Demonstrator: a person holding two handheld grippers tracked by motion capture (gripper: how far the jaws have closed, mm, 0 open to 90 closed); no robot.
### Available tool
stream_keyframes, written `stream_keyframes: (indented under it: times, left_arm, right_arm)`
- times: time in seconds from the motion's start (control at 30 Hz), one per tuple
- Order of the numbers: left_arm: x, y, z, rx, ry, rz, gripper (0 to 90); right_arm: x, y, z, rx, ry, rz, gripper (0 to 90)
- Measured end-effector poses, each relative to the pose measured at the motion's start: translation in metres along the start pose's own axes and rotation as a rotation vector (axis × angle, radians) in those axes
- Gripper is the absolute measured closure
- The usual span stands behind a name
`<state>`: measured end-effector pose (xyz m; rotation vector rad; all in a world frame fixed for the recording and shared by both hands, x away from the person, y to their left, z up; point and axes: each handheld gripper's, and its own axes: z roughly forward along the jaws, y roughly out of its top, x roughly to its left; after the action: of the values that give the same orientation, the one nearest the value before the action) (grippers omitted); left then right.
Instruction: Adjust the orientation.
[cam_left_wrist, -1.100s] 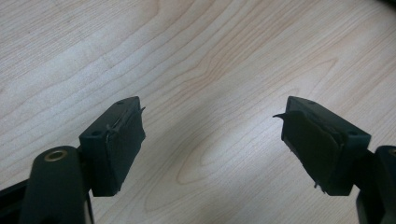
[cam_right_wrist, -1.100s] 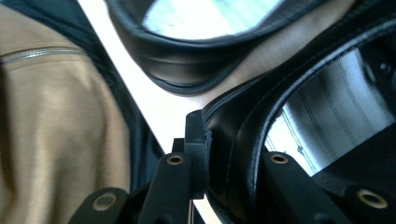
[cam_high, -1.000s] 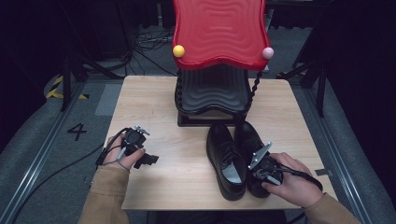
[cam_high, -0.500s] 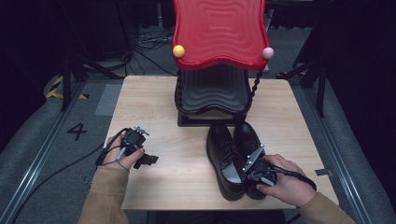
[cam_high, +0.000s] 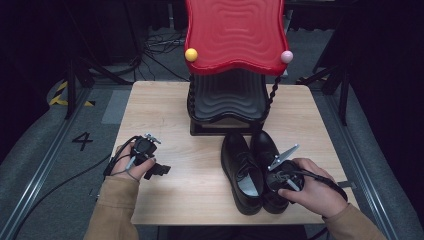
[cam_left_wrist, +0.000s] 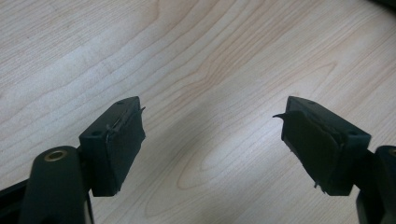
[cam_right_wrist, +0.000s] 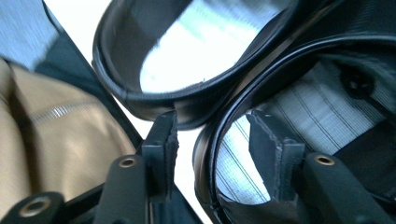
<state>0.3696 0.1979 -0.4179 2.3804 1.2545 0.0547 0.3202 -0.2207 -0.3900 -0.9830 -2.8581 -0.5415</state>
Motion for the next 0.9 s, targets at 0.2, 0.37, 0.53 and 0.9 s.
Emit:
stream_keyframes:
  times: [0.2, 0.37, 0.53, 0.9]
  left_arm:
    - [-0.001, 0.001, 0.0, 0.0, 0.0, 0.008, 21.7]
    - [0.001, 0.0, 0.0, -0.003, -0.006, 0.001, 21.6]
    - [0.001, -0.001, -0.001, -0.009, -0.008, 0.003, 21.6]
    - [0.001, -0.002, -0.003, -0.011, 0.004, -0.002, 21.6]
  right_arm:
    - [-0.005, 0.003, -0.011, -0.07, 0.007, 0.149, 49.1]
    - [-0.007, 0.014, -0.012, -0.104, 0.011, 0.277, 47.3]
    - [-0.008, 0.028, -0.009, -0.096, 0.014, 0.367, 44.6]
    - [-0.007, 0.024, -0.011, -0.087, -0.061, 0.46, 46.4]
